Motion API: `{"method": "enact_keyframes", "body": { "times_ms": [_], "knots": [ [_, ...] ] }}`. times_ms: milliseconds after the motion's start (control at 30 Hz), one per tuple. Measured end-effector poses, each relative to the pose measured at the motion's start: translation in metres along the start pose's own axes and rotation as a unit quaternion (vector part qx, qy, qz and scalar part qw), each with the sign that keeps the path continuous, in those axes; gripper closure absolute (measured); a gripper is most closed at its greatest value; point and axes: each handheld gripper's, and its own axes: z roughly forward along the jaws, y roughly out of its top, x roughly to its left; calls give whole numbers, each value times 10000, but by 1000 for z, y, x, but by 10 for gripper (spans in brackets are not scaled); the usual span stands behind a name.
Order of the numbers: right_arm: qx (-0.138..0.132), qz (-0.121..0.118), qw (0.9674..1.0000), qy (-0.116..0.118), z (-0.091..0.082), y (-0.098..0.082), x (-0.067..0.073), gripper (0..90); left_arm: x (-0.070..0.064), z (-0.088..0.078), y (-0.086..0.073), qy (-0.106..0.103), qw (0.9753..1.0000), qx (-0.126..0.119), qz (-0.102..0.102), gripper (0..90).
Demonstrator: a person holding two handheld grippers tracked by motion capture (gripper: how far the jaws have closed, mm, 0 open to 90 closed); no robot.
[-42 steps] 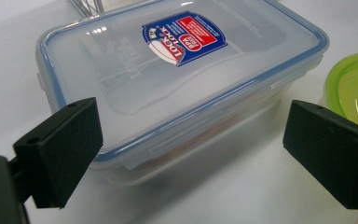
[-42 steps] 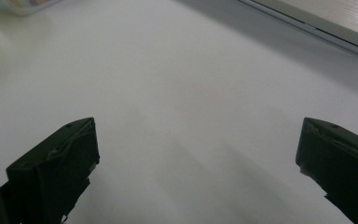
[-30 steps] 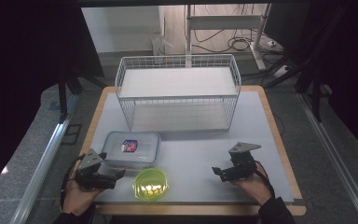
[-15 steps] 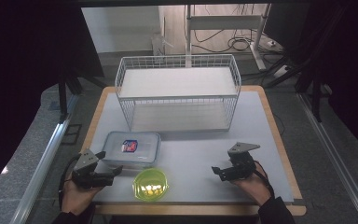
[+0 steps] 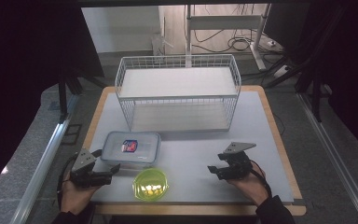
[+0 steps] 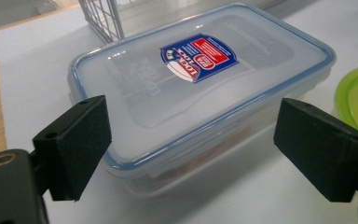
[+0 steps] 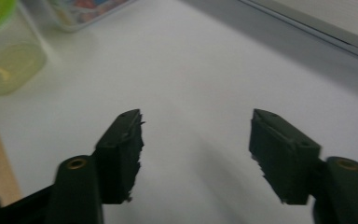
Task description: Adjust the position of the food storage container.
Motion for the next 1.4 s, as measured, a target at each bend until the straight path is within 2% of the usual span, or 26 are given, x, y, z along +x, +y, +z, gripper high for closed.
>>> {"method": "enact_keyframes", "body": {
  "times_ms": [33, 67, 100, 267, 333, 433, 467, 500, 533, 567, 633, 667, 733, 800, 833, 867, 933, 967, 1000, 1033, 1067, 1100, 1133, 1167, 1233, 1400],
  "knots": [
    [34, -63, 9999, 114, 2, 3, 4, 444, 1, 0, 0, 15, 10000, -26, -15, 101],
    [34, -63, 9999, 114, 2, 3, 4, 444, 1, 0, 0, 18, 10000, -44, -52, 101],
    [90, -166, 9995, 248, 4, 9, 11, 531, 2, 0, 0, 13, 10000, -56, -74, 98],
    [167, -481, 9974, 516, 13, 26, 29, 756, 3, 0, 0, 44, 9999, -88, -122, 97],
    [171, -546, 9967, 584, 16, 30, 34, 794, 3, 0, 0, 51, 9999, -80, -110, 97],
    [92, -821, 9924, 911, 28, 51, 55, 890, 3, 1, 0, 89, 9999, -57, -96, 97],
    [92, -821, 9924, 911, 28, 51, 55, 890, 3, 1, 0, 89, 9999, -57, -96, 97],
    [65, -981, 9890, 1109, 37, 62, 67, 895, 3, 1, -1, 98, 9999, -56, -124, 97],
    [65, -981, 9890, 1109, 37, 62, 67, 895, 3, 1, -1, 98, 9999, -56, -124, 97],
    [51, -1141, 9852, 1276, 46, 71, 82, 895, 4, 0, -1, 126, 9998, -66, -134, 98],
    [90, -1266, 9803, 1512, 56, 79, 96, 895, 5, -1, -1, 157, 9997, -55, -165, 98],
    [90, -1266, 9803, 1512, 56, 79, 96, 895, 5, -1, -1, 157, 9997, -55, -165, 98],
    [137, -1425, 9750, 1701, 72, 88, 116, 896, 7, -1, -2, 185, 9996, -57, -204, 99],
    [158, -1450, 9736, 1758, 76, 91, 122, 896, 8, -2, -2, 194, 9996, -56, -215, 100],
    [181, -1552, 9696, 1885, 85, 95, 134, 896, 9, -2, -3, 202, 9995, -76, -245, 100],
    [181, -1552, 9696, 1885, 85, 95, 134, 896, 9, -2, -3, 202, 9995, -76, -245, 100],
    [190, -1684, 9653, 1988, 92, 98, 147, 896, 10, -3, -3, 203, 9994, -72, -259, 100],
    [220, -1814, 9600, 2122, 99, 101, 161, 896, 10, -3, -3, 210, 9994, -66, -263, 101],
    [220, -1814, 9600, 2122, 99, 101, 161, 896, 10, -3, -3, 210, 9994, -66, -263, 101],
    [241, -1909, 9566, 2187, 103, 103, 173, 896, 10, -3, -3, 211, 9994, -66, -256, 101],
    [241, -1909, 9566, 2187, 103, 103, 173, 896, 10, -3, -3, 211, 9994, -66, -256, 101],
    [254, -2052, 9521, 2253, 108, 104, 184, 897, 10, -3, -3, 212, 9994, -65, -251, 101],
    [254, -2052, 9521, 2253, 108, 104, 184, 897, 10, -3, -3, 211, 9994, -63, -249, 101],
    [300, -2170, 9484, 2293, 113, 104, 192, 897, 10, -3, -3, 210, 9995, -55, -248, 102],
    [357, -2277, 9458, 2288, 116, 103, 198, 898, 10, -2, -3, 206, 9995, -42, -251, 102],
    [434, -2355, 9445, 2251, 117, 101, 198, 899, 10, -2, -3, 206, 9995, -26, -235, 102]
  ]
}}
